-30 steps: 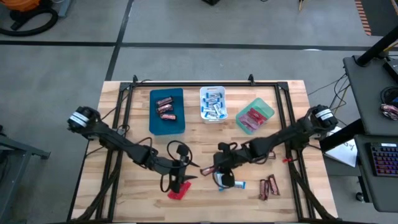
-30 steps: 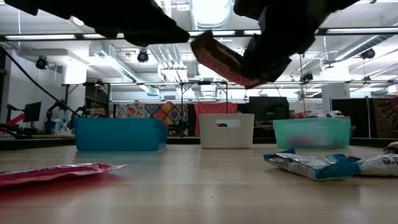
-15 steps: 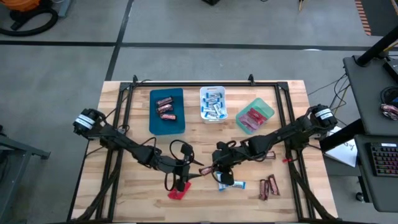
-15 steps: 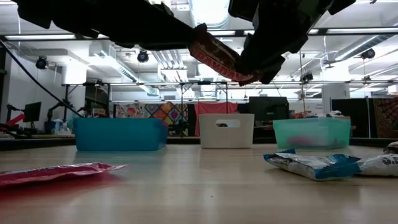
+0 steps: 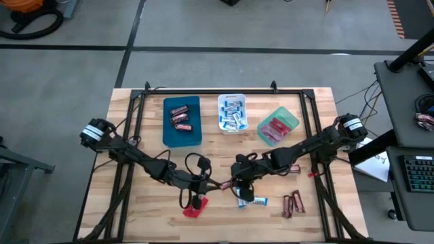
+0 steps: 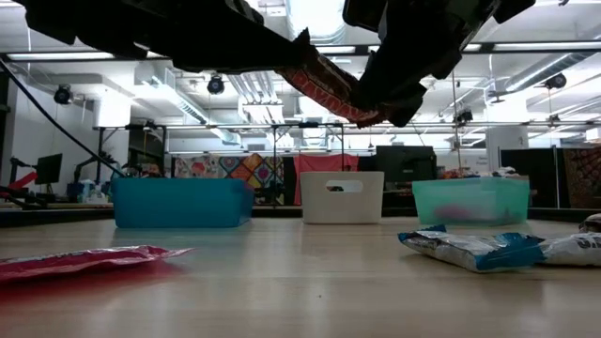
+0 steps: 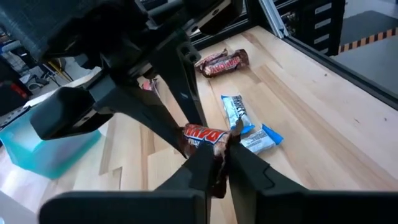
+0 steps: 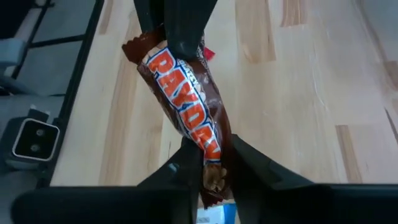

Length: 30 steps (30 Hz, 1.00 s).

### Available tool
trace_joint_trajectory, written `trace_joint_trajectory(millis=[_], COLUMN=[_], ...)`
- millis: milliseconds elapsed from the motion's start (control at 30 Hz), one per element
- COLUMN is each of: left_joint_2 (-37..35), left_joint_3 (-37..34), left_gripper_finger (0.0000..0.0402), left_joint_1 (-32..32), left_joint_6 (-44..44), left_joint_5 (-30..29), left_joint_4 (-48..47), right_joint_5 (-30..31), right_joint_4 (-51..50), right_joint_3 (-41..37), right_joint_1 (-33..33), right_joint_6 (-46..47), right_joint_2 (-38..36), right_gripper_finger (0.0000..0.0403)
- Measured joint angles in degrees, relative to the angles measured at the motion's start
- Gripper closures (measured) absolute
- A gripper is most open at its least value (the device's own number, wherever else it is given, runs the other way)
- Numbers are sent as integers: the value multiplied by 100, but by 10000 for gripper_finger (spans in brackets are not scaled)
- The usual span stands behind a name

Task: Sort candy
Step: Put the brown chocolate into the blue bin

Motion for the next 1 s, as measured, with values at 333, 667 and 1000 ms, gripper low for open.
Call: trace_joint_trajectory(millis=[333, 667, 1000], left_joint_2=[-613, -2048, -3014], left_joint_3=[154, 148, 117], left_gripper_finger=[399, 400, 401], left_joint_1=[177, 833, 2617], left_joint_6=[-31, -337, -1187], left_joint_5=[-33, -180, -1482], left_joint_4=[-1113, -3649, -6157], right_joint_5=[41, 398, 1023], right_joint_4=[-243, -1002, -1223], right_joint_3=[2, 10, 9], right_joint_1=[-251, -683, -744], right_joint_6=[166, 56, -202], right_joint_2=[-340, -1314, -1599], right_gripper_finger=[224, 193, 193])
